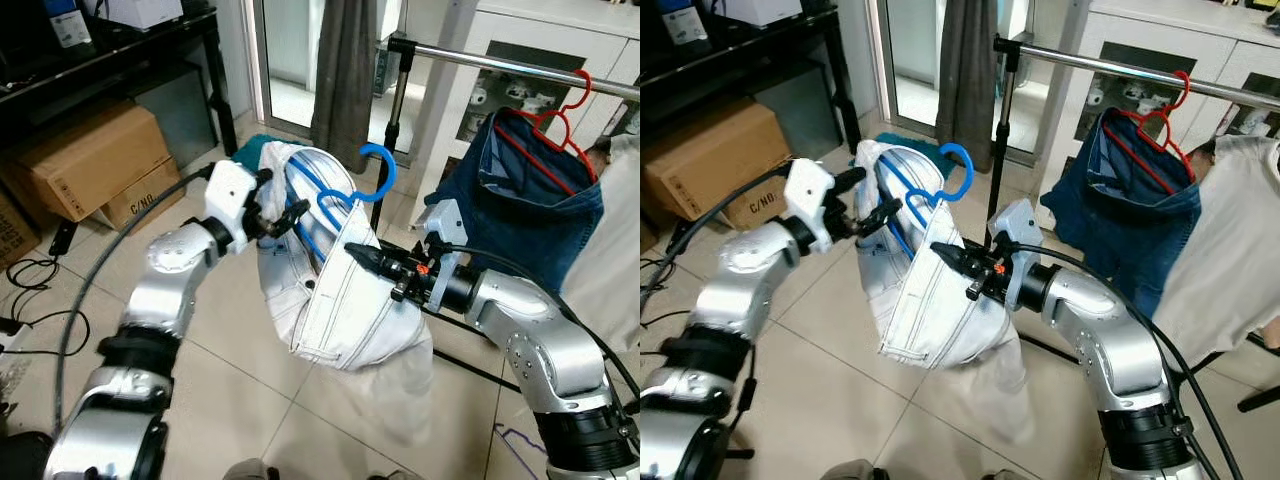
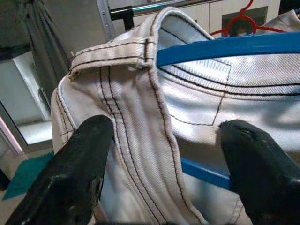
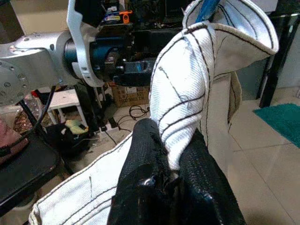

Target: Hang hanger

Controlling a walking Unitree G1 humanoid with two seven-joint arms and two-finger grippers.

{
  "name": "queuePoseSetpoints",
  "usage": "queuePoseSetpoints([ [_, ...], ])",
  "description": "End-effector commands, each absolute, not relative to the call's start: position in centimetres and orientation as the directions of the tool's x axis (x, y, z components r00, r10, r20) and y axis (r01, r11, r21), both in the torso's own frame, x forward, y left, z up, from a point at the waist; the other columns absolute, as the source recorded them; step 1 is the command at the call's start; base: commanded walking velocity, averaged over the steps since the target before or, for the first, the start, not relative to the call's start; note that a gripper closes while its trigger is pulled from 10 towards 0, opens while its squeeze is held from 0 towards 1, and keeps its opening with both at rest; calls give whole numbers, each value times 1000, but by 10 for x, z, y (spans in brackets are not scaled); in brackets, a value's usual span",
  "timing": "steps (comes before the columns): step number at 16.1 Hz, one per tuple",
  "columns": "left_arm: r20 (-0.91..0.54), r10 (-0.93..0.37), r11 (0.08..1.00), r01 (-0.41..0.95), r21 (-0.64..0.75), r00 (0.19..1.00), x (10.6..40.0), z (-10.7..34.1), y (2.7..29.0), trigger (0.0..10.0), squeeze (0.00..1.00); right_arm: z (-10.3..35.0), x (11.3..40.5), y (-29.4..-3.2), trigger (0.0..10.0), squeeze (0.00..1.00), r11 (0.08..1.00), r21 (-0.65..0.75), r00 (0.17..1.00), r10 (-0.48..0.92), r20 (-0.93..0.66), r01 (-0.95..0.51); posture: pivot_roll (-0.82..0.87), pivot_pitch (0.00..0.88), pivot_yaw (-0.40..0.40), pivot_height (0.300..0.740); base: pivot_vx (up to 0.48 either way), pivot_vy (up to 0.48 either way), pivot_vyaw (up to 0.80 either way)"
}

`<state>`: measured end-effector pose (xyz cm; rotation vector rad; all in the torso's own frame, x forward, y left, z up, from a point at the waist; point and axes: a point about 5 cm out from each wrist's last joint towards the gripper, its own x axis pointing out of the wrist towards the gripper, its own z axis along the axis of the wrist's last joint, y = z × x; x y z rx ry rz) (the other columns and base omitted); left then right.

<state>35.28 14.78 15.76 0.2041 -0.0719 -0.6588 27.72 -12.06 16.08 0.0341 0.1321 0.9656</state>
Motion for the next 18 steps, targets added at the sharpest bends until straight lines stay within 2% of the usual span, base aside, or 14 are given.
queuePoseSetpoints([
  [1,10,-620,763,600,240,785,356,162,142,0,0,179,275,-117,0,0,546,48,545,838,-25,-836,-68,0,45,740,0,0,0],
  [6,49,-569,802,541,252,821,361,161,141,0,0,177,274,-118,0,0,566,58,566,824,-25,-822,-67,0,45,740,0,0,0],
  [10,68,-567,807,537,246,821,359,160,142,0,0,174,277,-117,0,0,580,68,580,814,-25,-812,-49,0,24,740,0,0,0],
  [18,73,-578,801,548,240,813,358,158,146,0,0,170,278,-116,0,0,613,72,613,790,-27,-787,-58,0,38,740,0,0,0],
])
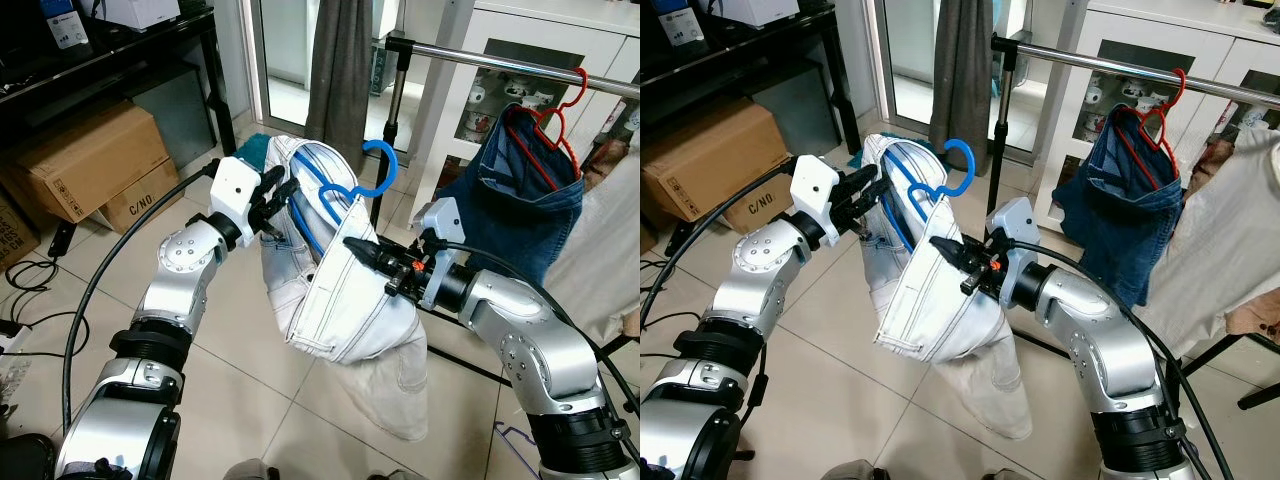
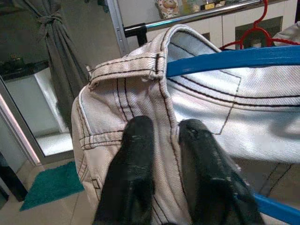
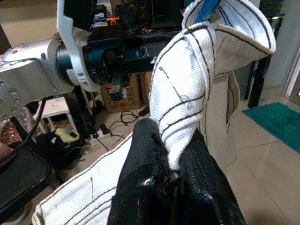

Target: Hang hanger

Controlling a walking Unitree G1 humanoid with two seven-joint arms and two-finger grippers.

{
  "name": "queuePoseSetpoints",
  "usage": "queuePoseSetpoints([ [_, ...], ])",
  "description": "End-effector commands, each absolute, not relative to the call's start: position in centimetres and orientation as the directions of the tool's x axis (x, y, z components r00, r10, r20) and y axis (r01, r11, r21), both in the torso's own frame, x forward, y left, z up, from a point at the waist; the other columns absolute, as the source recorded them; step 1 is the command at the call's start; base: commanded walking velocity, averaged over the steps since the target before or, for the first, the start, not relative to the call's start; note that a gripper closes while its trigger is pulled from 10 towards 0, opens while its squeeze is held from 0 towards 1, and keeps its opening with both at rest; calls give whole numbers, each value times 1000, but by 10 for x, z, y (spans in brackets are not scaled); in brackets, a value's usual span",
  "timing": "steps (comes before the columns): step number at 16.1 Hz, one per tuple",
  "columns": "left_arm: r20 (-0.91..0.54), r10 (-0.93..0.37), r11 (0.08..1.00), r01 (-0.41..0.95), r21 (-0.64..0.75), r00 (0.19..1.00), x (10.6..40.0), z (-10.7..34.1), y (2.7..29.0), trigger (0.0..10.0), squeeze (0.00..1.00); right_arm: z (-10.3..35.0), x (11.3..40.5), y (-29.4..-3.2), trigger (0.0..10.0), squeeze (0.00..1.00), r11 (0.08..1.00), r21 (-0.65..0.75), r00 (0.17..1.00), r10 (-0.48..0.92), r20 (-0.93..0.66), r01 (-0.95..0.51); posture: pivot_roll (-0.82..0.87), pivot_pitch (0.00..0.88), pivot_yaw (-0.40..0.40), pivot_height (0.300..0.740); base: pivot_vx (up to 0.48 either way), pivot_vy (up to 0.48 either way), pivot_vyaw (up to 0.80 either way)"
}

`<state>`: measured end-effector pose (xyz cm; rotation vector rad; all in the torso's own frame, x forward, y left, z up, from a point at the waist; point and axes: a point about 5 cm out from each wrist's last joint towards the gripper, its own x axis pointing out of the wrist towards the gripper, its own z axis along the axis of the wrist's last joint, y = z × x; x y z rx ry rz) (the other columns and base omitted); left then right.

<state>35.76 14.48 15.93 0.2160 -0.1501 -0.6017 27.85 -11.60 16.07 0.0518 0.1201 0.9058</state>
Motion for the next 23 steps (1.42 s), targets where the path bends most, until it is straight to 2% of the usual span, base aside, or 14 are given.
queuePoseSetpoints([
  [1,72,-582,799,552,240,810,357,157,145,0,0,169,278,-117,0,0,619,71,619,785,-31,-782,-58,0,38,740,0,0,0],
  [12,64,-493,849,464,253,868,361,157,165,0,0,169,280,-118,0,0,627,81,627,779,-34,-775,-57,0,33,740,0,0,0],
  [13,107,-493,847,448,287,863,360,165,166,0,0,163,285,-123,0,0,682,75,676,731,-89,-728,-56,0,27,740,0,0,0],
  [14,150,-543,818,480,317,826,356,174,160,0,0,155,291,-131,0,0,748,61,735,661,-149,-660,-56,0,27,740,0,0,0],
  [16,187,-602,783,527,332,776,349,182,152,0,0,149,296,-137,0,0,805,59,785,589,-191,-590,-53,0,25,740,0,0,0],
  [19,199,-643,752,560,347,739,345,190,148,0,0,141,297,-137,0,0,834,27,806,539,-246,-550,-47,0,22,740,0,0,0],
  [23,186,-666,721,559,410,722,351,202,149,0,0,130,292,-127,0,0,803,-11,761,560,-327,-595,-44,0,20,740,0,0,0],
])
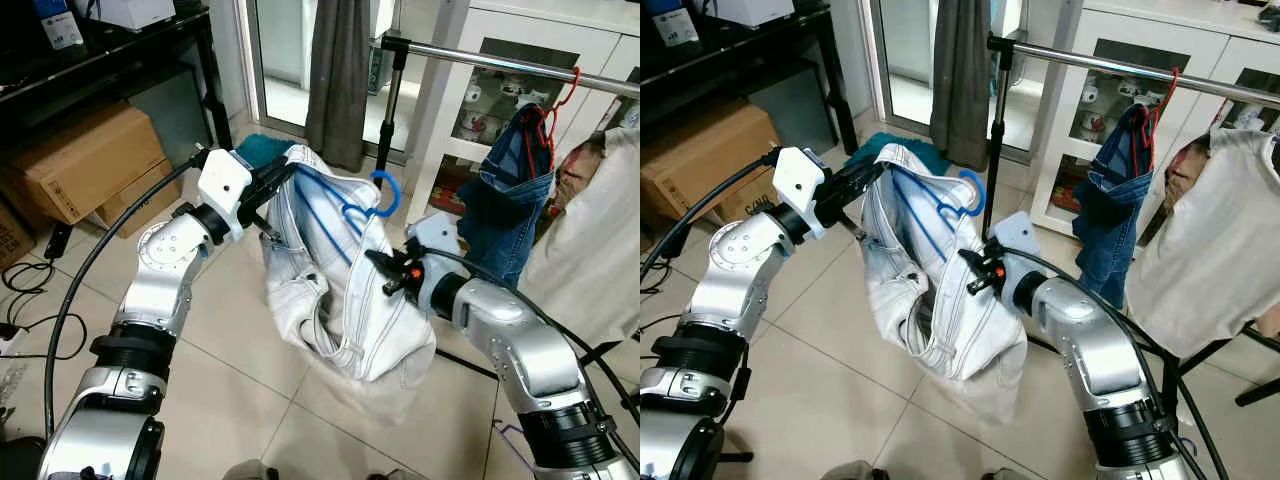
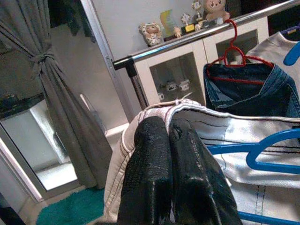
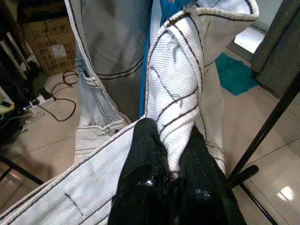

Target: Hang hanger

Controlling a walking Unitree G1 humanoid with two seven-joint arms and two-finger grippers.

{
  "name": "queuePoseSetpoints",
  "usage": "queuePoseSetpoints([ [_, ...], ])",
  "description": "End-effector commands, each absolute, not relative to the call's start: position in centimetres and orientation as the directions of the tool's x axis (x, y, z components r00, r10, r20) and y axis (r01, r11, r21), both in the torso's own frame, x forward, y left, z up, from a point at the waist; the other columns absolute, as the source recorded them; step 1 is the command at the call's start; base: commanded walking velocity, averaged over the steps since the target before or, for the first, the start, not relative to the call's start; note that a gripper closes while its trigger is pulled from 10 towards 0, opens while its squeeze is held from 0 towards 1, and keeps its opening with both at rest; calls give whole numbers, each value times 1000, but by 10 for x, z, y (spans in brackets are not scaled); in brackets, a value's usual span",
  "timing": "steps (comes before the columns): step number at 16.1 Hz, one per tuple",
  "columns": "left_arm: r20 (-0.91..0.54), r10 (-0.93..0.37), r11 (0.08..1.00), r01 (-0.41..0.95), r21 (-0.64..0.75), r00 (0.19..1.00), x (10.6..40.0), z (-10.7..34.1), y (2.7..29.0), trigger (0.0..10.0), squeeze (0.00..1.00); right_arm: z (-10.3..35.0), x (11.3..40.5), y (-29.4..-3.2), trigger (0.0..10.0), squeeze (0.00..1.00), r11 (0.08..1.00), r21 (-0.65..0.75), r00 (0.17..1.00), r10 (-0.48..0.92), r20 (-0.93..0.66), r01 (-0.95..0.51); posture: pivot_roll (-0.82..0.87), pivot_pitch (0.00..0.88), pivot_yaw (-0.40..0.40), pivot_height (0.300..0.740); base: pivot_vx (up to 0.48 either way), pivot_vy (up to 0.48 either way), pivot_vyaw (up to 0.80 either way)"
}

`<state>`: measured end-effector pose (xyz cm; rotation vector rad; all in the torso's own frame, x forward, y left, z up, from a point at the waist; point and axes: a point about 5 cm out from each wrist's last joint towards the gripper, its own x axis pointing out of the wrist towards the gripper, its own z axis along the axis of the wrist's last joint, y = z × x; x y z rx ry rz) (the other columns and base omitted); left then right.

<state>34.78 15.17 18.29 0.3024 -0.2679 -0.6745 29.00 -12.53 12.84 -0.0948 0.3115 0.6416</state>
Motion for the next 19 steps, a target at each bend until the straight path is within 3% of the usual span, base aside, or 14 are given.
queuePoseSetpoints([
  [1,180,-665,719,555,419,725,353,204,151,0,0,128,291,-127,0,0,798,-11,753,565,-337,-603,-44,0,20,740,0,0,0],
  [4,193,-701,680,564,468,686,354,221,156,0,0,124,288,-129,0,0,801,-14,748,553,-367,-599,-48,0,22,740,0,0,0],
  [5,223,-762,631,621,465,608,345,228,145,0,0,122,289,-131,0,0,814,-14,756,533,-379,-581,-49,0,21,740,0,0,0],
  [8,219,-846,525,695,491,485,323,229,128,0,0,124,294,-137,0,0,855,-6,796,479,-371,-518,-49,0,19,740,0,0,0],
  [9,206,-853,514,699,497,480,319,226,127,0,0,127,297,-140,0,0,875,5,817,455,-354,-484,-50,0,20,740,0,0,0],
  [10,174,-840,526,693,493,514,314,215,133,0,0,135,304,-147,0,0,915,27,870,391,-300,-402,-50,0,20,740,0,0,0],
  [14,74,-730,625,619,476,680,303,187,167,0,0,155,314,-162,0,0,956,85,942,290,-171,-279,-51,0,26,740,0,0,0],
  [17,-153,-683,576,656,489,714,290,146,181,0,0,173,322,-166,0,0,962,160,970,236,-64,-224,-44,0,20,740,0,0,0],
  [18,-295,-592,573,649,500,750,292,118,197,0,0,183,324,-161,0,0,945,198,963,269,-16,-261,-44,0,19,740,0,0,0],
  [19,-314,-519,599,601,529,795,297,113,205,0,0,186,323,-156,0,0,930,218,954,301,1,-294,-44,0,18,740,0,0,0],
])
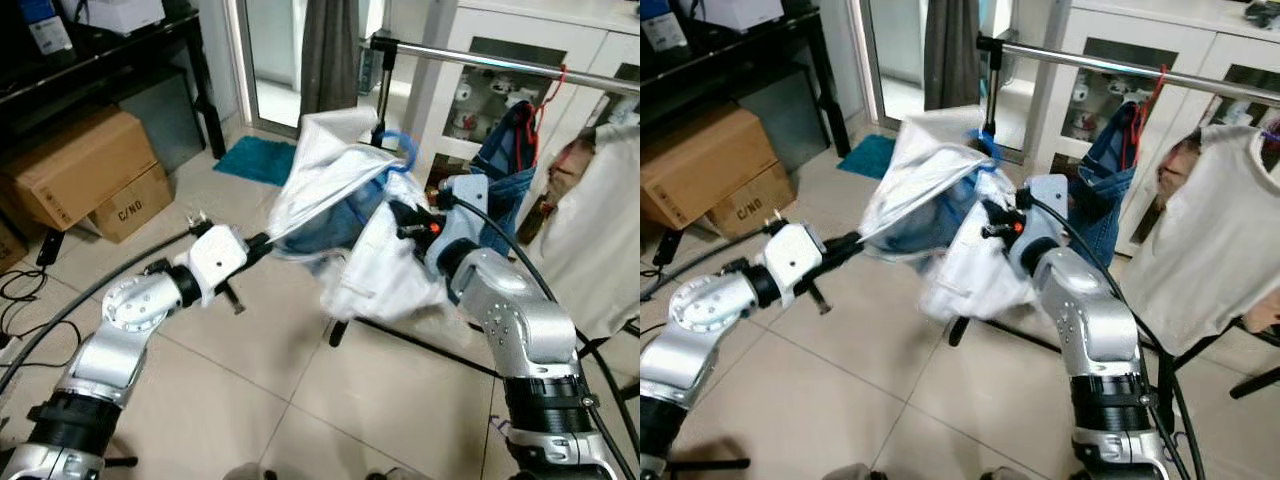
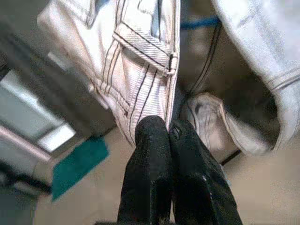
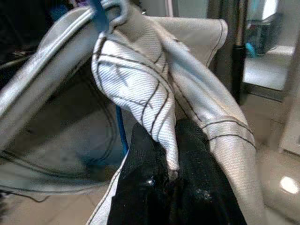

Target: Hang hanger

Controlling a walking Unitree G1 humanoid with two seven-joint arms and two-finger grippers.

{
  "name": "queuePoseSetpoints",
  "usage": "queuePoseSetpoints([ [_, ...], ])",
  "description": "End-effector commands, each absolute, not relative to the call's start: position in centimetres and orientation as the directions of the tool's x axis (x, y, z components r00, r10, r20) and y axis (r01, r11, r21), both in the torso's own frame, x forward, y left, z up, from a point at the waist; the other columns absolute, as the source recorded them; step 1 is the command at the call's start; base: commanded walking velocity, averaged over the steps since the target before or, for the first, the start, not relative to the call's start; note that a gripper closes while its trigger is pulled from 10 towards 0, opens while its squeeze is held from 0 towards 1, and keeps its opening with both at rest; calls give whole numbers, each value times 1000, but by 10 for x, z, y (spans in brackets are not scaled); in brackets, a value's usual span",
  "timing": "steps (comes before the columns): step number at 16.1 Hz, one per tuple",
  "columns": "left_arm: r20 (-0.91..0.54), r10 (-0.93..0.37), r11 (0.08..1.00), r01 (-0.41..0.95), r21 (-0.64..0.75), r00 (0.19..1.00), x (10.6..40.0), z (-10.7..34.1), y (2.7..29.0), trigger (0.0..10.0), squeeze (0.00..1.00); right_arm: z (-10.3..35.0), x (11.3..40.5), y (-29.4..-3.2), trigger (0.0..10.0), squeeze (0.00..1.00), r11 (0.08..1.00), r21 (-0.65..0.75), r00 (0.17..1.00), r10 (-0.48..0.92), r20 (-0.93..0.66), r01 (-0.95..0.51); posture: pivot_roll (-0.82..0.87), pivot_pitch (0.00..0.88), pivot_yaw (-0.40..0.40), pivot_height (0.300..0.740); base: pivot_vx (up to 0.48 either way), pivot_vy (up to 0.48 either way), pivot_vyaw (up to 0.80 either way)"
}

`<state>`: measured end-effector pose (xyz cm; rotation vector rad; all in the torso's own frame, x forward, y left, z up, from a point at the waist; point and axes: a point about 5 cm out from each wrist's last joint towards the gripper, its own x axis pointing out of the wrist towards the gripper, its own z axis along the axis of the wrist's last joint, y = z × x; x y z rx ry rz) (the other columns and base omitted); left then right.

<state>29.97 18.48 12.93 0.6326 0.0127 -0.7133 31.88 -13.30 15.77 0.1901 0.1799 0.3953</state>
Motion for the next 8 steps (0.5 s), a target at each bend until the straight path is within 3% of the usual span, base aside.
queuePoseSetpoints([
  [1,-321,-443,614,544,573,837,305,112,213,0,0,188,320,-148,0,0,910,221,934,358,10,-351,-45,0,19,740,0,0,0],
  [4,-241,-233,681,335,652,942,328,128,238,0,0,188,310,-132,0,0,853,247,882,471,13,-459,-56,0,29,740,0,0,0],
  [5,-178,-196,744,265,613,964,335,136,245,0,0,188,306,-130,0,0,836,256,867,498,19,-486,-57,0,30,740,0,0,0],
  [6,-167,-192,782,254,569,967,338,137,247,2824,0,188,305,-129,0,0,831,263,864,502,21,-490,-57,0,30,740,0,0,0],
  [7,-166,-241,821,292,490,956,339,133,242,10000,0,188,304,-129,0,0,829,276,865,501,24,-487,-57,0,30,740,0,0,0],
  [8,-172,-326,829,368,420,930,338,128,232,10000,0,187,303,-130,0,0,829,284,868,495,24,-481,-61,0,34,740,0,0,0],
])
